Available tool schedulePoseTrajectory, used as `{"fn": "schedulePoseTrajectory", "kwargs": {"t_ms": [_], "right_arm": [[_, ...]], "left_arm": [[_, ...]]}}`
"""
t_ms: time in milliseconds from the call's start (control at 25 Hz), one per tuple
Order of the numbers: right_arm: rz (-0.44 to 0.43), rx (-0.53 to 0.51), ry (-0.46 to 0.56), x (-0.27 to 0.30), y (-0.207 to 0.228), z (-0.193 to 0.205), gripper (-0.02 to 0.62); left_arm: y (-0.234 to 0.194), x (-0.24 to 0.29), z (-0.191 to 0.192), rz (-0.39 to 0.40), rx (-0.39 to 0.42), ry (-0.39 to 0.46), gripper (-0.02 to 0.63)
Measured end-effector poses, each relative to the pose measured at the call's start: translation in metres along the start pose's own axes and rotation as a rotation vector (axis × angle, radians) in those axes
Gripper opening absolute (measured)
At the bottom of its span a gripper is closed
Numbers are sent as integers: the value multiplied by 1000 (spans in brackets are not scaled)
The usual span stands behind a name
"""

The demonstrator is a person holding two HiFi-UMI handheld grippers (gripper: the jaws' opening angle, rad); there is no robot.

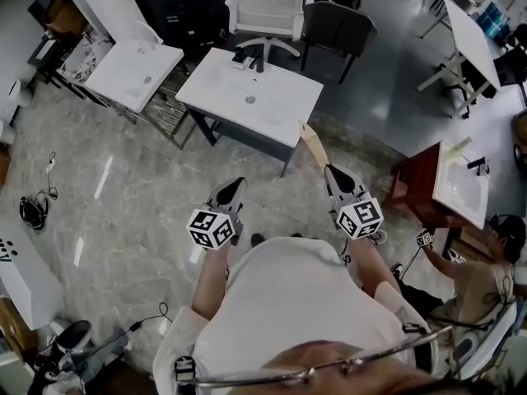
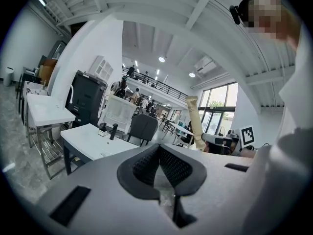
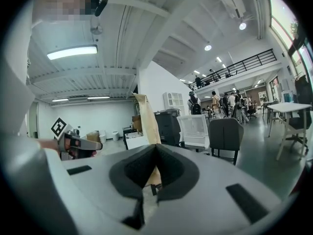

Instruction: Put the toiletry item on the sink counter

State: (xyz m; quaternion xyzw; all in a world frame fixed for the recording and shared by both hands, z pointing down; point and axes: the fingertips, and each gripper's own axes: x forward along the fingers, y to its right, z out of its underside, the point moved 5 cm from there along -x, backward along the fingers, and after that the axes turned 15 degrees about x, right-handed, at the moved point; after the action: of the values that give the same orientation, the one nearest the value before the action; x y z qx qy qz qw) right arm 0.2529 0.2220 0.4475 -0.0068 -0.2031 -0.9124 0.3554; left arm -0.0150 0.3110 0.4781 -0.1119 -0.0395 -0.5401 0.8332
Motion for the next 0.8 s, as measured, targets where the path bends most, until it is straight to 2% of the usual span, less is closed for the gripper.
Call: {"fn": "schedulePoseTrajectory", "kwargs": {"t_ms": [600,800], "right_arm": [[90,11,45,29,-35,10,6],[107,9,52,39,-42,12,6]], "left_arm": [[-57,-19,2,85,26,-35,5],[-74,-25,3,92,35,-44,5]]}}
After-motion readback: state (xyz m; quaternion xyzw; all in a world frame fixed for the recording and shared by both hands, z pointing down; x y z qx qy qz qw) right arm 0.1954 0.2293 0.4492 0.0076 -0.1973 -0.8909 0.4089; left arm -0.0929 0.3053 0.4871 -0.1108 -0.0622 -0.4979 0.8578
